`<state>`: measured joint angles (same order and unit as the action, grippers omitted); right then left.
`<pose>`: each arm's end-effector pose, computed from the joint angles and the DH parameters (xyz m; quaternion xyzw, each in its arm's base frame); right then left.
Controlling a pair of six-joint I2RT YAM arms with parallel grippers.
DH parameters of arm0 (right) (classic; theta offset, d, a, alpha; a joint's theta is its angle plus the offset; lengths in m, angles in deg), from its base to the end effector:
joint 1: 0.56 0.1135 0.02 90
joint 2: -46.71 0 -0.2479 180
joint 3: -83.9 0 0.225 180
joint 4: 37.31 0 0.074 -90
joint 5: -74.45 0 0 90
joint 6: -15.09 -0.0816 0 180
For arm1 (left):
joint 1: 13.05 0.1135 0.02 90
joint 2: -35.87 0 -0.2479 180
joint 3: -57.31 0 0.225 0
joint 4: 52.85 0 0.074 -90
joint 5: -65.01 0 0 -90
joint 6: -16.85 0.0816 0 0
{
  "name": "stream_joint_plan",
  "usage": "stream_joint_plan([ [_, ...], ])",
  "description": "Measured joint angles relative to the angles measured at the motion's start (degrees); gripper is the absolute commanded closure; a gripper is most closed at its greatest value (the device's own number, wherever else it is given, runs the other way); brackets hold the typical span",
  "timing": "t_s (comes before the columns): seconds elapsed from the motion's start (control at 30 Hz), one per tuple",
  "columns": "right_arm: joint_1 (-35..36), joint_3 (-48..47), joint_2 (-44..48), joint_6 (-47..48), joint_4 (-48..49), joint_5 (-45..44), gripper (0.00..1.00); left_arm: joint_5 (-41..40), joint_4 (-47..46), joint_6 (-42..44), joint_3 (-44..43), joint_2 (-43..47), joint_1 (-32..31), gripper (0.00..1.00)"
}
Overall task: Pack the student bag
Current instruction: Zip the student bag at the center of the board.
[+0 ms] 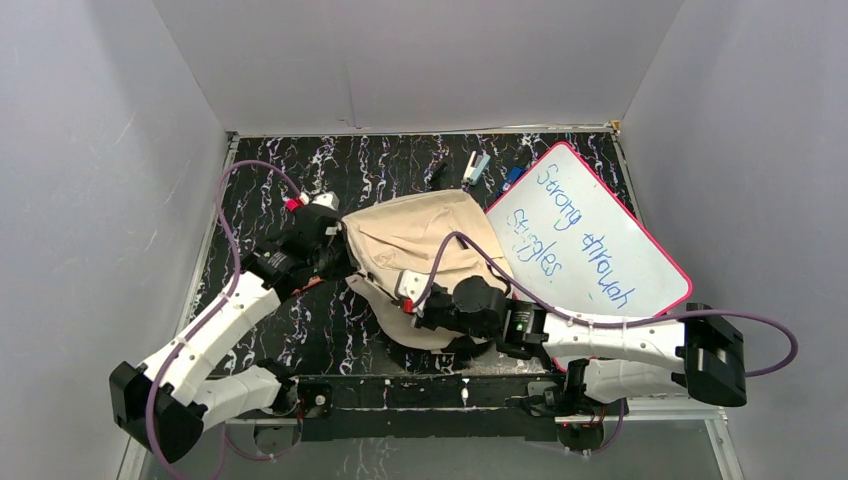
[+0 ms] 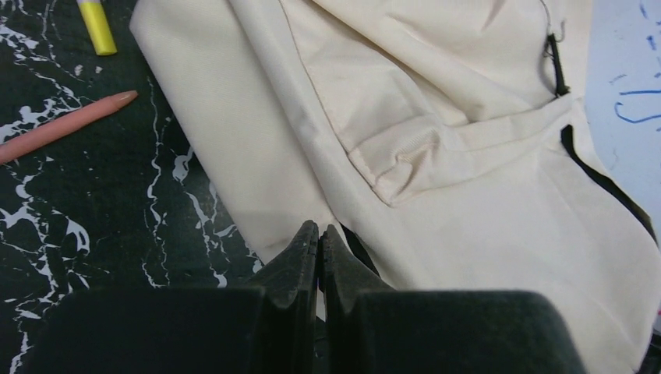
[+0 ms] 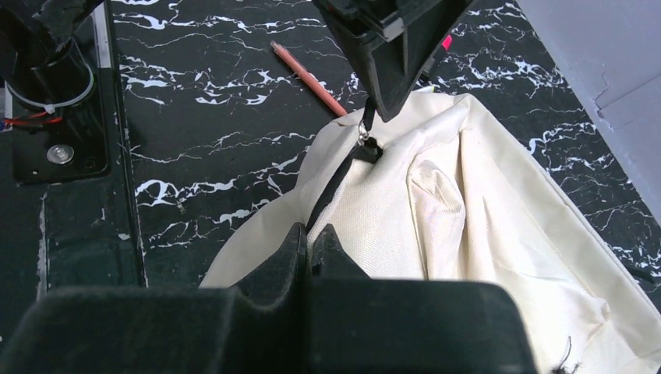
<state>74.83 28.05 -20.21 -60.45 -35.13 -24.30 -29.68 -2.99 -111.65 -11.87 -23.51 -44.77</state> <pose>0.0868 0.2837 0.2745 -0.4999 0.5714 0.2787 0.5882 0.2028 -0.1175 0.2652 -0.0708 0.9032 -0.2122 0.3664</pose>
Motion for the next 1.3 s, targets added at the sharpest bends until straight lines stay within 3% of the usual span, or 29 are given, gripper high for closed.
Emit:
stream_joint_plan([
  [0.2,0.0,4.4,5.3,3.1,0.7,2.1,1.0,-5.6,3.3,0.6,-1.7,-4.3,-0.1,1.0],
  [0.67,-0.3,8.0,11.6,7.2,-3.9,7.8,1.0,-4.4,2.3,-0.5,0.4,-5.1,-1.2,1.0],
  [0.77,-0.4,8.0,11.1,6.6,-3.5,7.7,0.91,-4.4,1.2,0.1,0.4,-6.1,-1.2,0.99],
  [0.97,0.1,4.3,0.0,1.6,-1.6,10.8,0.74,-10.7,-0.8,2.9,0.0,-8.0,1.2,0.58],
  [1.03,0.3,2.1,-4.4,-0.3,-1.7,12.1,0.59,-13.1,-1.4,3.0,0.0,-7.6,2.5,0.46],
  [1.17,0.5,-2.3,-9.6,-3.9,-3.8,12.8,0.41,-14.9,-1.7,1.9,0.8,-4.5,3.0,0.32],
  [1.3,0.5,-4.4,-7.5,-7.5,-6.9,10.0,0.24,-14.9,-2.1,-1.0,6.3,3.1,3.1,0.19],
])
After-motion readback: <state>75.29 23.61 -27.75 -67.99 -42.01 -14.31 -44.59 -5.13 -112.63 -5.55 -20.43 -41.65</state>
